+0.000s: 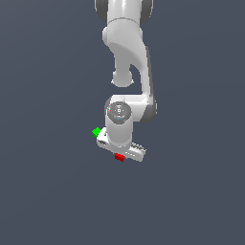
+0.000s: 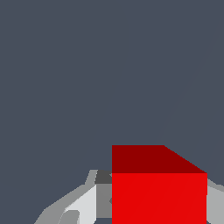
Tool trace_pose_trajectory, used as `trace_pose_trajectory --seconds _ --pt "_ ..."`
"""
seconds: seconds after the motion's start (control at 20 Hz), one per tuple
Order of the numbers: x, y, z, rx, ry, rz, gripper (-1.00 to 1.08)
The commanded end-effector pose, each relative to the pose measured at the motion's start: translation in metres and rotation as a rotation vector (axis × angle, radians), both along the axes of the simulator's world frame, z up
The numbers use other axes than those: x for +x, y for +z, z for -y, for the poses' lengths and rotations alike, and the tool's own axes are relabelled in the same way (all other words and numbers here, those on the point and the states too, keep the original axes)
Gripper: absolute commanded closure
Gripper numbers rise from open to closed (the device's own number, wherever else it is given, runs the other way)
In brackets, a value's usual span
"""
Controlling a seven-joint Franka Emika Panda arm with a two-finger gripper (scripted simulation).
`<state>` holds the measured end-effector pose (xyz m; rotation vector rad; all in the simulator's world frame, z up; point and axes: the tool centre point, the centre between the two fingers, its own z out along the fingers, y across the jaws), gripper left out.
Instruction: Stack the red cube on top of the green cube.
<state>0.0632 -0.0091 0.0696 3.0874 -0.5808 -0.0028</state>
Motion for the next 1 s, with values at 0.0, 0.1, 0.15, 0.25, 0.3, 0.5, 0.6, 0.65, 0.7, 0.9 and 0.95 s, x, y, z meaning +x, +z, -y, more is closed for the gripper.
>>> trace_pose_trajectory --seconds 0.0,0.1,0.15,0.25,0.3,0.5,0.6,0.65,0.7,0.9,0.95 --pt "0.0 0.019 0.0 0.0 0.0 0.001 1.08" --pt "0.0 0.03 0.0 0.0 0.0 0.001 1.08" --pt "0.0 0.035 0.0 0.0 0.0 0.001 1.08" --pt "0.0 0.043 0.0 0.0 0.0 0.001 1.08" --pt "0.001 0.046 0.0 0.0 0.0 0.001 1.08" --pt "0.002 0.05 0.0 0.0 0.0 0.001 1.08" --pt "0.001 0.049 0.0 0.0 0.0 0.003 1.08" --pt "0.001 0.049 0.001 0.0 0.0 0.003 1.08" --pt "0.0 0.049 0.001 0.0 0.0 0.003 1.08" --pt "-0.005 0.047 0.006 0.0 0.0 0.003 1.08" --pt "-0.008 0.046 0.008 0.0 0.0 0.003 1.08"
